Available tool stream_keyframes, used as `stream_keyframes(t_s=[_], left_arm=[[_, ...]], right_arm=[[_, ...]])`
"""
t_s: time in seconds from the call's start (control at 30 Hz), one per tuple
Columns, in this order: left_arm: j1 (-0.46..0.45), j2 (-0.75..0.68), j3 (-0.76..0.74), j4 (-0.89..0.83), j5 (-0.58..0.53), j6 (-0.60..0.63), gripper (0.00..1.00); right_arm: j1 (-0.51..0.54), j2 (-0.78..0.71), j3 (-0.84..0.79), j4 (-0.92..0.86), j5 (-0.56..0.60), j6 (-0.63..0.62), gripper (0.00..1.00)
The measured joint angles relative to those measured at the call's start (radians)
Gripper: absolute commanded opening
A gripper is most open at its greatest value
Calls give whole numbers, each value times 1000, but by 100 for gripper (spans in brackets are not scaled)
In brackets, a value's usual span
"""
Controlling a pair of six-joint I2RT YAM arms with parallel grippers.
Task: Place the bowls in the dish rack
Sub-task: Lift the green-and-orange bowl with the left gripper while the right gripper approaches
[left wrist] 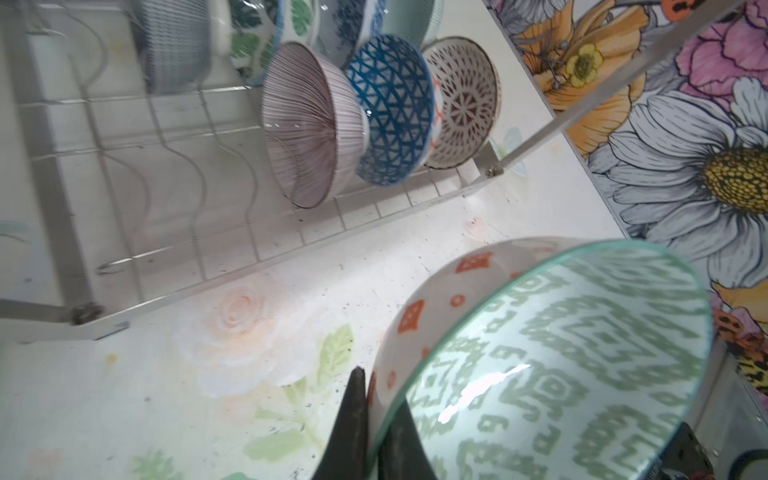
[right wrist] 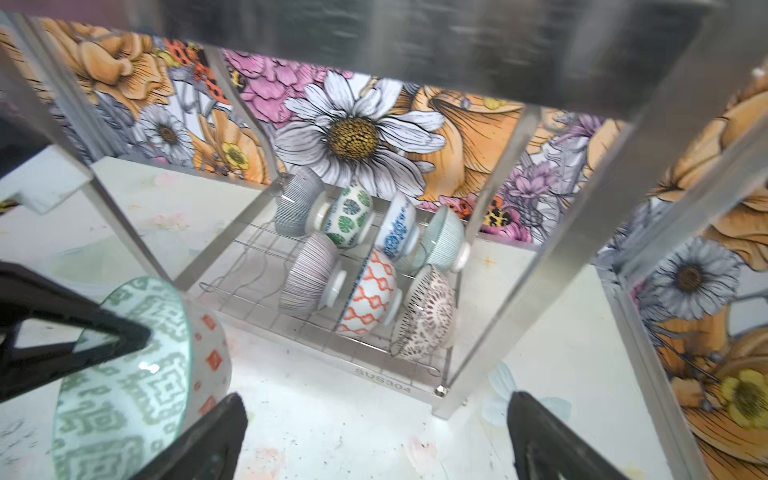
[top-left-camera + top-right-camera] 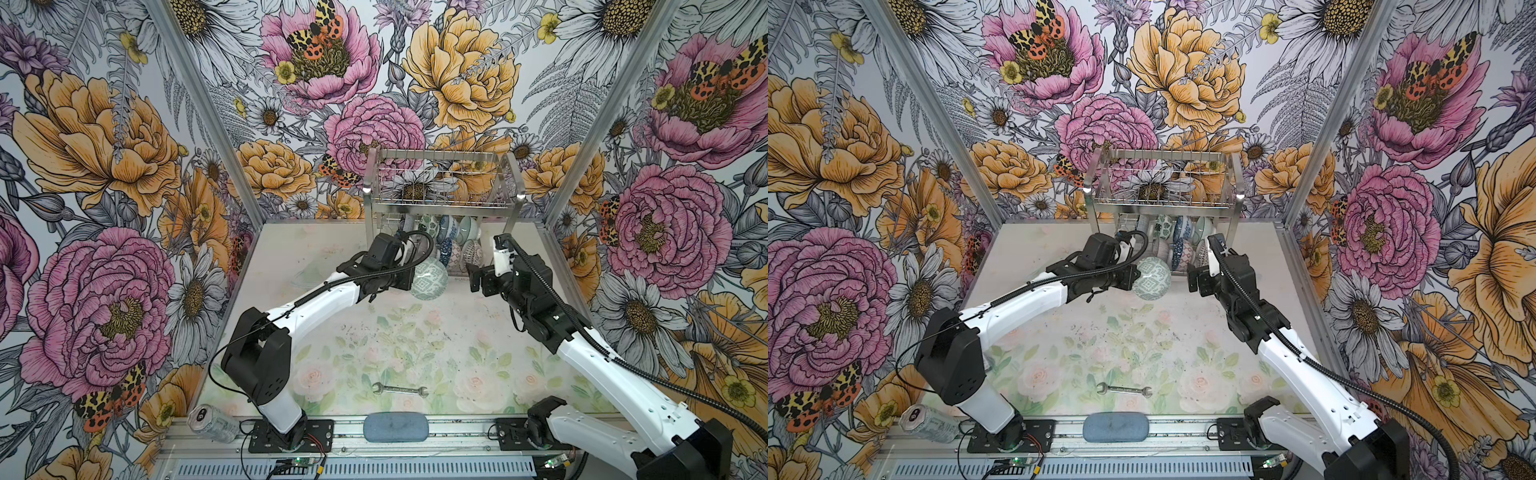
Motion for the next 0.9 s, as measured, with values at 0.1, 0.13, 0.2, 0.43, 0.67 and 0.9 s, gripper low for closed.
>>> stream_keyframes(t_s=[0.1,0.13,0.2,0.43,0.67,0.9], left_arm=[[26,-21,-4,-13,-64,25,0],[27,-23,-5,-15,-78,32,0],[29,-27,-7,-26,-108,48,0],[37,-39,-7,-31,-156,86,0],[42,-72,-6,-31,-171,97,0],[43,-118,-7,-26,-171,100,0]], right_arm=[[55,52,52,1,-18,5,100],[68,69,66,2,-23,9,100],[100,124,98,9,-38,27,100],[164,296,164,63,-81,125,98],[179,402,199,103,-78,228,85],[179,436,205,162,-93,307,64]])
